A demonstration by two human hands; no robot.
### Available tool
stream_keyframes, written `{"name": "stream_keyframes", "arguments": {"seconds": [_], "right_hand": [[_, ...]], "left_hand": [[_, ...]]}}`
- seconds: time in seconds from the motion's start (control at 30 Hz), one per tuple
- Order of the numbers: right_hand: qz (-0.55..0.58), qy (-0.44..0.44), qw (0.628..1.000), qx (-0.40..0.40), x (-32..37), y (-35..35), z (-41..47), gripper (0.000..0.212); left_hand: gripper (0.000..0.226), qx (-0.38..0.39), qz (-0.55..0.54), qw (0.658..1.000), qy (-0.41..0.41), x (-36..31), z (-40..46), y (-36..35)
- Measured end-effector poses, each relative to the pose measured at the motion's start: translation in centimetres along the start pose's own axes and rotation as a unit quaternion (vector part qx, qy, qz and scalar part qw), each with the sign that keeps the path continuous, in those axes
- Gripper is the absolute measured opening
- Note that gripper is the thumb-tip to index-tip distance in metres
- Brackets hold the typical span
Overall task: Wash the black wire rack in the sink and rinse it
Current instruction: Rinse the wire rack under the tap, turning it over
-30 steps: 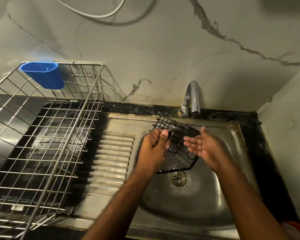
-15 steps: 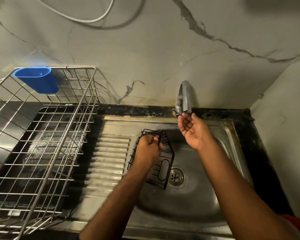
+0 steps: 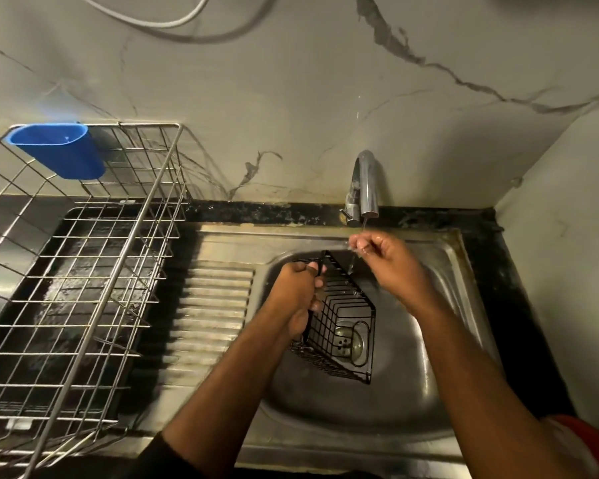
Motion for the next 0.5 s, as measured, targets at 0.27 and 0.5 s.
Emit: {"name": "stream_keyframes", "arguments": {"seconds": [0.27,0.5], "right_hand": [[-0.203,0.026,0.967,0.151,-7.0,-0.3,-0.1,0.037],[-0.331,0.046,0.936,0.113,-6.2,2.2,0.1,0.032]], "left_hand": [[0.031,0.111,-0.074,0.987,0.089,-1.0,0.0,-1.7],[0.029,0.031,0.014,0.997,0.068,-1.6,2.5,-0.7]]}}
Point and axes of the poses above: each hand's wrist, its own z-axis towards the middle knuckle, its own y-axis out of the back of the hand, x = y × z, the point moved 5 cm from there along z, towards the middle knuckle, and after that the axes turned 6 degrees about -z, right-handed, at the moved point
